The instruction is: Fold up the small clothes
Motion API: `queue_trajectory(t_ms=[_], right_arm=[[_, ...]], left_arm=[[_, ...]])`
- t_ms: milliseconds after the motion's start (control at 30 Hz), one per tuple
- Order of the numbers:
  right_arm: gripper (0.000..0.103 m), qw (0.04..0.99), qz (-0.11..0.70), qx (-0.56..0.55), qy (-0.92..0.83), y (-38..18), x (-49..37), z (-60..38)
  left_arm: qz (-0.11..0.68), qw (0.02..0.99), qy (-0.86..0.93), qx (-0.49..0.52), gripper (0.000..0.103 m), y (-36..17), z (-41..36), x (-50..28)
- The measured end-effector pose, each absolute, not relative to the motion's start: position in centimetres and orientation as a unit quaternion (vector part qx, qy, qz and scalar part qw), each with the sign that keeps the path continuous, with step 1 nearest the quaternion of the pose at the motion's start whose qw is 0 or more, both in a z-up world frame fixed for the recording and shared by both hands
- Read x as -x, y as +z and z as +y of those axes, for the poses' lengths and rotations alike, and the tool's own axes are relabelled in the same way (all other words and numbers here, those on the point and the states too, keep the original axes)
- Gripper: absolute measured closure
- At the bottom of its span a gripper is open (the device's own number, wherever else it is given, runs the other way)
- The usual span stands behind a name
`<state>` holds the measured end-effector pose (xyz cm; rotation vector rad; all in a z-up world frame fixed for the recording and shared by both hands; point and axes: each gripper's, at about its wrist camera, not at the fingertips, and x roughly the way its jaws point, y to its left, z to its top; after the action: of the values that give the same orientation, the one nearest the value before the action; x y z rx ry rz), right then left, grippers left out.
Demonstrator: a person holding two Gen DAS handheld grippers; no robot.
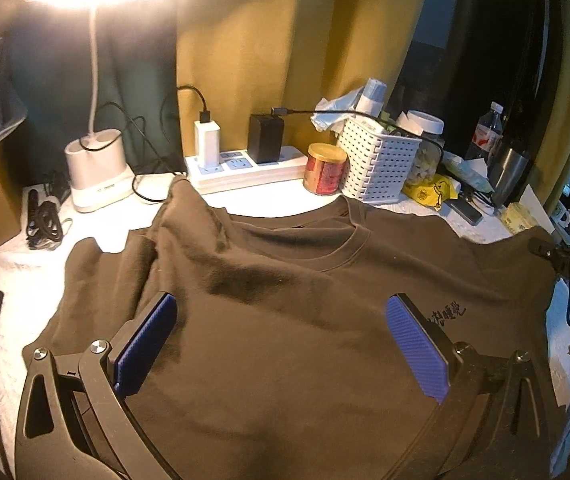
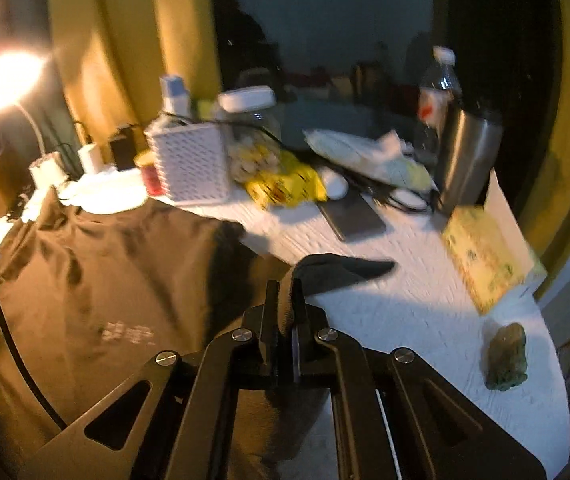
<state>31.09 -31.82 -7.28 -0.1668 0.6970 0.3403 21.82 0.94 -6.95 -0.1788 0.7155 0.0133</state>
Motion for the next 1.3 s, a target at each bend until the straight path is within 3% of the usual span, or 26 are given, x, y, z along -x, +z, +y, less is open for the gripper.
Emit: queue_trajectory(t_ms=[267,533,767,867,933,967,1300], right_arm=[[0.098,0.922,0.285,0.163,0.203,-6.5,-26.8,-25.3],[0.097,0.889,0.309,0.235,0.241,-10.2,-24.3,-19.1],[0.097,0.866,0.354,0.235,0.262,-12.6,-23.7,-16.8],[0.086,0.852,0.382,0.227,0.276,-13.5,-23.5,-16.6],[0.059,0.846,0.394,0.210,0.292,-13.6,-23.0,-16.7],[0.054,0.844,0.398,0.205,0.297,-13.6,-22.8,-16.7],[0.054,0.863,0.397,0.128,0.284,-10.7,-21.9,-21.5]], left_arm=[[0.338,0.936,0.005,0.095,0.001,-6.6,2.7,-19.0],[0.335,0.936,0.011,0.105,0.001,-6.8,4.5,-16.7],[0.332,0.937,0.021,0.112,0.001,-6.8,5.9,-15.2],[0.332,0.936,0.023,0.114,0.001,-6.9,6.1,-14.7],[0.333,0.936,0.024,0.114,0.001,-6.9,6.1,-14.5],[0.333,0.936,0.025,0.114,0.001,-7.0,6.1,-14.4],[0.333,0.936,0.019,0.108,0.001,-6.8,5.2,-14.1]])
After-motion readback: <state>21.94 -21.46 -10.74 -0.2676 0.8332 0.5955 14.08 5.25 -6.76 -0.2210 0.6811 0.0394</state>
